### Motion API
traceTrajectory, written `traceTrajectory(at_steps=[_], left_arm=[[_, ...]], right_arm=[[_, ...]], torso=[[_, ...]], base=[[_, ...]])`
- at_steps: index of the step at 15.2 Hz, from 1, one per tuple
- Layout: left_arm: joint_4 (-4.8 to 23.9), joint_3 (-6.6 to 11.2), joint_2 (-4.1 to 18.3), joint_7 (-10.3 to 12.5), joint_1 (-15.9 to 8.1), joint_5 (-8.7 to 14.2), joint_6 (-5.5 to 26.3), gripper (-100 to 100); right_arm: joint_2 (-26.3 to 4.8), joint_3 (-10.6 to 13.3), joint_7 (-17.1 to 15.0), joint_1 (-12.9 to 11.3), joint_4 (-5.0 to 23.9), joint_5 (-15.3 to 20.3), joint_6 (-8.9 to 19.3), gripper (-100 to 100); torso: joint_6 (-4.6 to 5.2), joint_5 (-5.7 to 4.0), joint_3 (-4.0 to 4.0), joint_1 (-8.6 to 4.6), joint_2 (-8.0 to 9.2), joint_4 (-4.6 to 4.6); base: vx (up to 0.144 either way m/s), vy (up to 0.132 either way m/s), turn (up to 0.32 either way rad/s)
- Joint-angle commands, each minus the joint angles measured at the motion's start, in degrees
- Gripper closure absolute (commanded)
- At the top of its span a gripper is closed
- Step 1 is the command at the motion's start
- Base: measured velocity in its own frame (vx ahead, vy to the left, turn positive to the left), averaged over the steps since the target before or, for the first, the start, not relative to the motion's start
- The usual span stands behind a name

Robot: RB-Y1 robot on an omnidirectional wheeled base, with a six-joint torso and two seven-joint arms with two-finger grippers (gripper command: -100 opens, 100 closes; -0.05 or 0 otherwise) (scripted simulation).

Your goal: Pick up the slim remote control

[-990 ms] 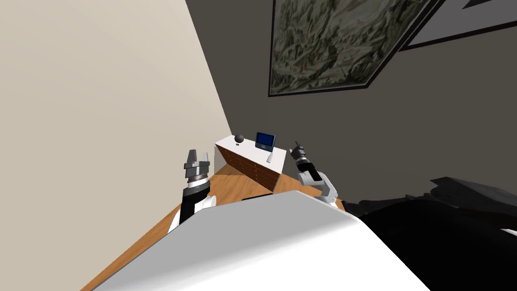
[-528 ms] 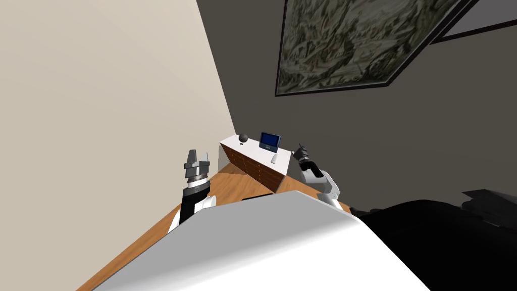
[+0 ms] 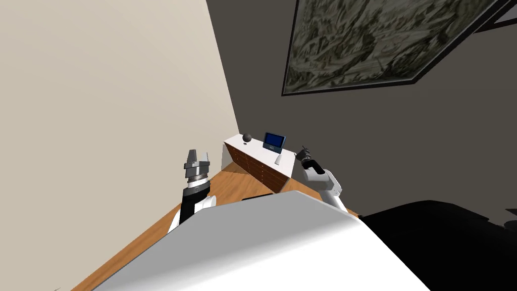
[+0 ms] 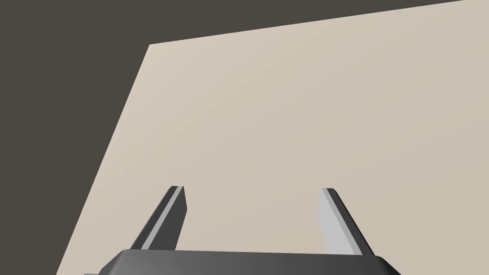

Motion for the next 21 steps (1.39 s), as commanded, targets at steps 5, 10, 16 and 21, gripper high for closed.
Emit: traceTrajectory(at_steps=[5,10,16,21], left_arm=[[0.00,-0.01,0.00,0.00,-0.01,0.00,0.00,0],[0.00,0.00,0.00,0.00,-0.01,0.00,0.00,0],[0.00,0.00,0.00,0.00,-0.01,0.00,0.00,0],[0.00,0.00,0.00,0.00,-0.01,0.00,0.00,0]], right_arm=[[-1.87,-3.14,-7.37,-1.96,4.18,-1.86,6.96,-100],[-2.76,-4.57,-12.69,-3.03,6.40,-2.77,10.77,-100],[-4.49,-7.24,-19.64,-5.19,10.97,-4.64,17.81,-100],[-5.32,-8.46,-24.83,-6.27,13.30,-5.58,21.35,-100]], torso=[[-0.05,0.00,-0.02,0.05,-0.04,0.00],[-0.04,-0.01,-0.03,0.00,-0.06,-0.01],[-0.05,-0.02,-0.01,-0.05,-0.02,0.00],[-0.05,-0.03,-0.03,-0.08,-0.05,-0.01]], base=[[0.028,0.044,0.138],[0.029,0.028,0.086],[0.034,0.024,0.120],[0.031,0.012,0.089]])
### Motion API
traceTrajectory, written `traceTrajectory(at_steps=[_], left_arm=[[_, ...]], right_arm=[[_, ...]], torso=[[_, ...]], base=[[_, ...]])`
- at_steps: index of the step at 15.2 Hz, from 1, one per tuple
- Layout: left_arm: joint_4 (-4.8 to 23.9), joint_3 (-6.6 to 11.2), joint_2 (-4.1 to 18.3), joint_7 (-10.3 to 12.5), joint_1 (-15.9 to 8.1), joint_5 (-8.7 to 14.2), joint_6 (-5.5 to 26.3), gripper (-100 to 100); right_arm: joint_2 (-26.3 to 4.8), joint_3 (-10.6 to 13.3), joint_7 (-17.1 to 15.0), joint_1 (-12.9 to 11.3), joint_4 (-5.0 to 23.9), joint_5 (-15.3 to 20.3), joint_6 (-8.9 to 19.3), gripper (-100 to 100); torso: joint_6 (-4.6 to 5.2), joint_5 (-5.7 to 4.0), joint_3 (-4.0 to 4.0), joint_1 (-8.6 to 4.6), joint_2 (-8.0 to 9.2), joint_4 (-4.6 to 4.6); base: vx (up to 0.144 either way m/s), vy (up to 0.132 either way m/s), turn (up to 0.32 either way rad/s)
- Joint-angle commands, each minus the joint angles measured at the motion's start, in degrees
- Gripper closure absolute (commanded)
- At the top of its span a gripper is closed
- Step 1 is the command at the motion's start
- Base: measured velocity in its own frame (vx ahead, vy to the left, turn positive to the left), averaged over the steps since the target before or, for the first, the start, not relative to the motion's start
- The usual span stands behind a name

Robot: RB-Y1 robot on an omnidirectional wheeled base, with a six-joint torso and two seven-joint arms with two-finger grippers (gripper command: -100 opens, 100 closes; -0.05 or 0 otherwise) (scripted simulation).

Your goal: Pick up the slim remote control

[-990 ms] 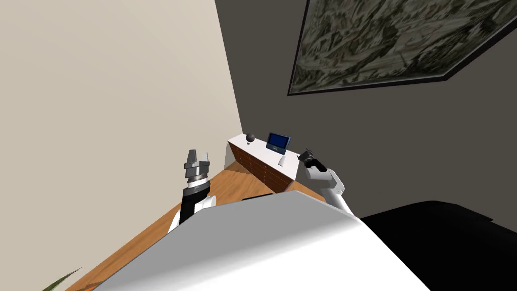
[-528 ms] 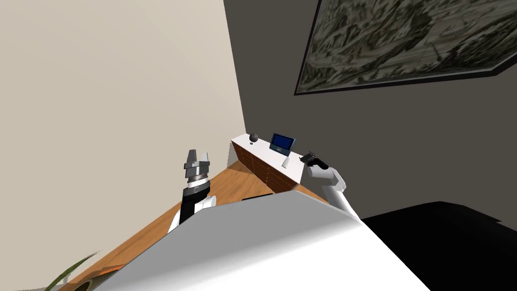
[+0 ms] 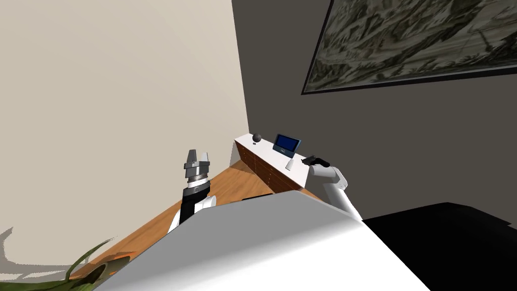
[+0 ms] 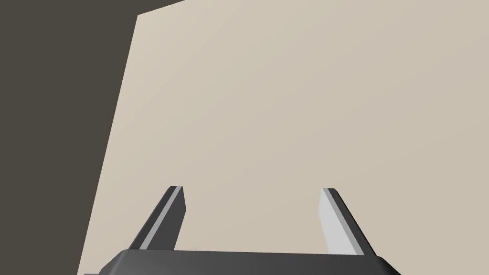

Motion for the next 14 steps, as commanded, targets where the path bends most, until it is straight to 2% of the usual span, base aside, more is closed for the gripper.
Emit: traceTrajectory(at_steps=[1,4,5,7,8,10,11,12,14], left_arm=[[0.00,0.00,0.00,0.00,0.00,0.00,0.00,0],[0.00,0.00,0.00,0.00,0.00,0.00,0.00,0],[0.00,0.00,0.00,0.00,0.00,0.00,0.00,0],[0.00,0.00,0.00,0.00,0.00,0.00,0.00,0],[0.00,0.00,0.00,0.00,0.00,0.00,0.00,0],[0.00,0.00,0.00,0.00,0.00,0.00,0.00,0],[0.00,0.00,0.00,0.00,0.00,0.00,0.00,0],[0.00,0.00,0.00,0.00,0.00,0.00,0.00,0],[0.00,0.00,0.00,0.00,0.00,0.00,0.00,0]], right_arm=[[-1.10,-1.42,-2.86,-0.95,2.36,-1.36,2.86,-100],[-1.10,-1.42,-5.48,-0.95,2.36,-1.36,4.47,-100],[-1.87,-2.49,-7.42,-1.99,4.73,-2.29,6.74,-100],[-1.87,-2.49,-9.46,-1.99,4.73,-2.29,7.92,-100],[-2.63,-3.48,-10.80,-3.02,7.10,-3.22,9.64,-100],[-2.63,-3.48,-13.27,-3.02,7.10,-3.22,11.30,-100],[-2.63,-3.48,-13.39,-3.02,7.10,-3.22,11.30,-100],[-3.37,-4.40,-15.40,-4.02,9.46,-4.12,13.60,-100],[-3.37,-4.40,-17.24,-4.02,9.46,-4.12,14.62,-100]], torso=[[0.00,0.00,0.00,0.00,0.00,0.00],[-0.01,0.00,-0.02,0.00,-0.03,-0.01],[0.02,0.00,0.01,-0.02,0.02,0.00],[-0.02,-0.01,0.00,-0.03,-0.01,0.00],[0.01,-0.01,0.01,-0.04,0.01,0.00],[-0.03,-0.01,-0.02,-0.07,-0.04,0.00],[0.01,-0.01,-0.02,-0.07,-0.02,-0.01],[0.02,-0.01,0.01,-0.06,0.02,0.00],[-0.03,-0.01,0.00,-0.06,0.00,0.00]], base=[[0.042,0.018,0.124],[0.036,0.008,0.086],[0.031,0.004,0.144],[0.034,0.001,0.118],[0.040,-0.003,0.138],[0.044,-0.008,0.117],[0.022,-0.001,-0.004],[0.030,0.002,0.127],[0.032,-0.007,0.124]])
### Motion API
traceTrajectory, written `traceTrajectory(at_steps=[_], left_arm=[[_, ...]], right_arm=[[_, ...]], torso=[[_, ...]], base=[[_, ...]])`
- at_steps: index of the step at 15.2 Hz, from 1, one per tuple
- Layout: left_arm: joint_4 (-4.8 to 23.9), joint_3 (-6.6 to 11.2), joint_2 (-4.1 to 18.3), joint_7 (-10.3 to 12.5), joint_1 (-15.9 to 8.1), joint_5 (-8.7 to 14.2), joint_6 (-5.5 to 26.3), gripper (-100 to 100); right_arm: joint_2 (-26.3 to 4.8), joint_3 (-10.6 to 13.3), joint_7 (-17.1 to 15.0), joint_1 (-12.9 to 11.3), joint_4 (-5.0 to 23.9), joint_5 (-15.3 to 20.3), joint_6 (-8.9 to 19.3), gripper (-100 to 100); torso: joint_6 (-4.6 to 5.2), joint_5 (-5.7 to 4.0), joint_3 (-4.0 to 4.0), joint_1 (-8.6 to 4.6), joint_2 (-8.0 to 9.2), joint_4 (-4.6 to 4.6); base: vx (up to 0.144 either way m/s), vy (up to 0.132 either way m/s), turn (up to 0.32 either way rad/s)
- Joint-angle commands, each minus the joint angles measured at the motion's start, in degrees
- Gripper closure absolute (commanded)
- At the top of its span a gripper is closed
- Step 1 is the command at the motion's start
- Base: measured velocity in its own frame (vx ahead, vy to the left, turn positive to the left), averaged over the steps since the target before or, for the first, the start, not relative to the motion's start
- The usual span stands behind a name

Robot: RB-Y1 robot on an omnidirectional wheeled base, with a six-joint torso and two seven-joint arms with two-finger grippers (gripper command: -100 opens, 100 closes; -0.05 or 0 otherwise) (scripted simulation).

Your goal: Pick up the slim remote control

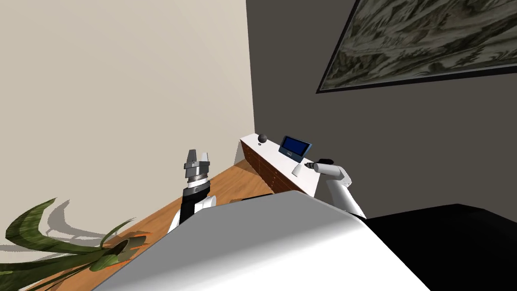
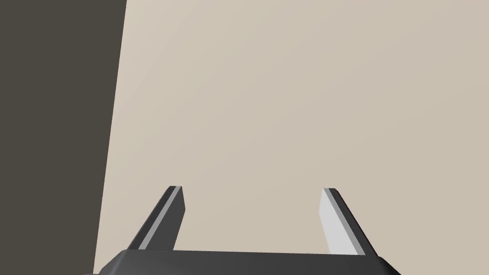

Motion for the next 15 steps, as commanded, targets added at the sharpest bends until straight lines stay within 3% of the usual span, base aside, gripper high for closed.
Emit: traceTrajectory(at_steps=[1,4,5,7,8,10,11,13,14,15], left_arm=[[0.00,0.00,0.00,0.00,0.00,0.00,0.00,0],[0.00,0.00,0.00,0.00,0.00,0.00,0.00,0],[0.00,0.00,0.00,0.00,0.00,0.00,0.00,0],[0.00,0.00,0.00,0.00,0.00,0.00,0.00,0],[0.00,0.00,0.00,0.00,0.00,0.00,0.00,0],[0.00,0.00,0.00,0.00,0.00,0.00,0.00,0],[0.00,0.00,0.00,0.00,0.00,0.00,0.00,0],[0.00,0.00,0.00,0.00,0.00,0.00,0.00,0],[0.00,0.00,0.00,0.00,0.00,0.00,0.00,0],[0.00,0.00,0.00,0.00,0.00,0.00,0.00,0]], right_arm=[[-0.84,-0.99,-2.86,-1.11,2.62,-1.02,2.86,-100],[-0.84,-0.99,-5.16,-1.11,2.62,-1.02,4.18,-100],[-1.54,-1.76,-7.32,-2.05,4.91,-1.88,6.71,-100],[-1.54,-1.76,-8.81,-2.05,4.91,-1.88,7.31,-100],[-2.20,-2.45,-10.49,-2.95,7.15,-2.72,9.42,-100],[-2.20,-2.45,-12.33,-2.95,7.15,-2.72,10.32,-100],[-2.81,-3.07,-13.83,-3.80,9.33,-3.52,12.45,-100],[-2.81,-3.07,-15.70,-3.80,9.33,-3.52,13.19,-100],[-3.38,-3.62,-17.26,-4.59,11.43,-4.28,15.35,-100],[-3.38,-3.62,-18.37,-4.59,11.43,-4.28,15.93,-100]], torso=[[0.00,0.00,0.00,0.00,0.00,0.00],[0.00,-0.01,-0.01,-0.02,-0.01,0.00],[0.01,-0.01,0.01,-0.01,0.03,0.00],[-0.02,-0.01,0.01,-0.03,0.01,0.00],[0.00,-0.01,0.01,-0.03,0.02,0.00],[-0.02,-0.02,-0.01,-0.08,-0.03,0.00],[0.01,-0.02,-0.01,-0.07,-0.01,0.00],[-0.01,-0.02,-0.01,-0.09,-0.02,0.00],[0.01,-0.02,0.00,-0.07,0.00,0.00],[-0.01,-0.02,0.00,-0.07,0.00,0.00]], base=[[0.036,-0.012,0.110],[0.029,-0.013,0.074],[0.024,-0.009,0.114],[0.027,-0.017,0.106],[0.036,-0.024,0.131],[0.034,-0.027,0.113],[0.033,-0.030,0.121],[0.030,-0.028,0.084],[0.027,-0.025,0.094],[0.029,-0.032,0.129]])
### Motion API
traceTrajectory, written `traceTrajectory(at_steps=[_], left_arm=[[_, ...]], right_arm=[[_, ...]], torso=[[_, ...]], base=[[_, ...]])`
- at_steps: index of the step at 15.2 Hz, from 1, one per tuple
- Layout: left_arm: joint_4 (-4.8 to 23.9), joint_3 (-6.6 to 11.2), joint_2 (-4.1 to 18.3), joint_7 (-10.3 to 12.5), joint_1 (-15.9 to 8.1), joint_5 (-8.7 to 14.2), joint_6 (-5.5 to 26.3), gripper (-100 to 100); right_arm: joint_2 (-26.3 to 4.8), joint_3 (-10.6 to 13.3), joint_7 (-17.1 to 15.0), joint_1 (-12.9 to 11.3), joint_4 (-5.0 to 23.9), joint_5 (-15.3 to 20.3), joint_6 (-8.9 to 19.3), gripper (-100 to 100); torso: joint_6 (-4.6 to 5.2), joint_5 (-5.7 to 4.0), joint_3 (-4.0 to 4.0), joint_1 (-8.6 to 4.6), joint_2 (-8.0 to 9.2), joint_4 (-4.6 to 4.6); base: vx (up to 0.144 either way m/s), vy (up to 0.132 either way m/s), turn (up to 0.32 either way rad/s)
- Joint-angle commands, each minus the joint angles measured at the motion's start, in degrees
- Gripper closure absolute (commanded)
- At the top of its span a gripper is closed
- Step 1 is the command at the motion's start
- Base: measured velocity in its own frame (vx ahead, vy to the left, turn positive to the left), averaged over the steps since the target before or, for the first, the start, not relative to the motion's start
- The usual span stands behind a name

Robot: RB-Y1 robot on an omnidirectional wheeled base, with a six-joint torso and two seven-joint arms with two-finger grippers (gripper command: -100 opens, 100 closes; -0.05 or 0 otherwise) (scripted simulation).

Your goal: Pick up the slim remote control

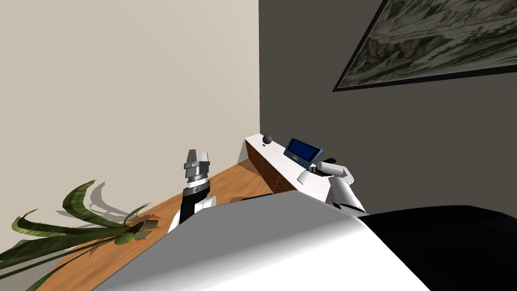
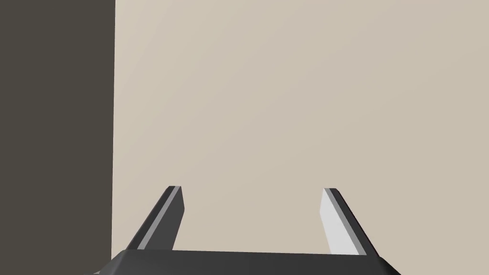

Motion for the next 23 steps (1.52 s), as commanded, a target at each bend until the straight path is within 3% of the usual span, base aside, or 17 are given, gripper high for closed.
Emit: traceTrajectory(at_steps=[1,2,4,5,7,8,9,12,17,20,21,23], left_arm=[[0.00,0.00,0.00,0.00,0.00,0.00,0.00,0],[0.00,0.00,0.00,0.00,0.00,0.00,0.00,0],[0.00,0.00,0.00,0.00,0.00,0.00,0.00,0],[0.00,0.00,0.00,0.00,0.00,0.00,0.00,0],[0.00,0.00,0.00,0.00,0.00,0.00,0.00,0],[0.00,0.00,0.00,0.00,0.00,0.00,0.00,0],[0.00,0.00,0.00,0.00,0.00,0.00,0.00,0],[0.00,0.00,0.00,0.00,0.00,0.00,0.00,0],[0.00,0.00,0.00,0.00,0.00,0.00,0.00,0],[0.00,0.00,0.00,0.00,0.00,0.00,0.00,0],[0.00,0.00,0.00,0.00,0.00,0.00,0.00,0],[0.00,0.00,0.00,0.00,0.01,0.00,0.00,0]], right_arm=[[-0.18,-0.26,-2.19,-0.08,0.38,-0.34,1.52,-100],[-0.69,-0.74,-3.90,-0.82,2.39,-1.06,3.56,-100],[-0.69,-0.74,-5.21,-0.82,2.39,-1.06,4.09,-100],[-1.13,-1.13,-7.01,-1.47,4.31,-1.74,6.28,-100],[-1.13,-1.13,-8.03,-1.47,4.31,-1.74,6.49,-100],[-1.50,-1.45,-9.99,-2.06,6.11,-2.37,8.69,-100],[-1.50,-1.45,-10.64,-2.06,6.11,-2.37,8.69,-100],[-1.98,-1.88,-14.37,-2.97,9.35,-3.46,12.46,-100],[-1.96,-2.04,-19.87,-3.68,13.07,-4.64,16.44,-100],[-1.44,-1.92,-21.49,-3.68,14.64,-5.06,17.78,-100],[-1.83,-1.92,-20.56,-3.93,14.01,-4.79,17.01,-100],[-0.80,-1.85,-19.85,-3.56,15.42,-4.44,15.13,-100]], torso=[[0.00,0.00,0.00,0.00,0.00,0.00],[0.02,0.01,0.01,0.01,0.03,0.00],[0.01,0.00,0.01,-0.02,0.02,0.01],[0.02,0.00,0.02,0.00,0.04,0.01],[0.00,0.00,0.01,-0.01,0.02,0.01],[0.02,0.00,0.02,0.01,0.04,0.01],[0.00,0.00,0.02,-0.01,0.04,0.01],[0.01,-0.01,0.01,-0.05,0.02,0.01],[0.02,-0.01,0.02,-0.04,0.04,0.01],[0.03,-0.01,0.02,-0.05,0.03,0.00],[0.03,-0.01,0.02,-0.03,0.03,0.00],[0.05,0.01,0.04,0.10,0.07,0.01]], base=[[0.018,-0.025,0.069],[0.022,-0.030,0.110],[0.023,-0.034,0.084],[0.023,-0.030,0.085],[0.020,-0.029,0.088],[0.018,-0.036,0.088],[0.017,-0.040,0.100],[0.025,-0.046,0.116],[0.020,-0.044,0.094],[0.020,-0.042,0.073],[0.012,-0.022,0.024],[0.014,0.012,-0.044]])
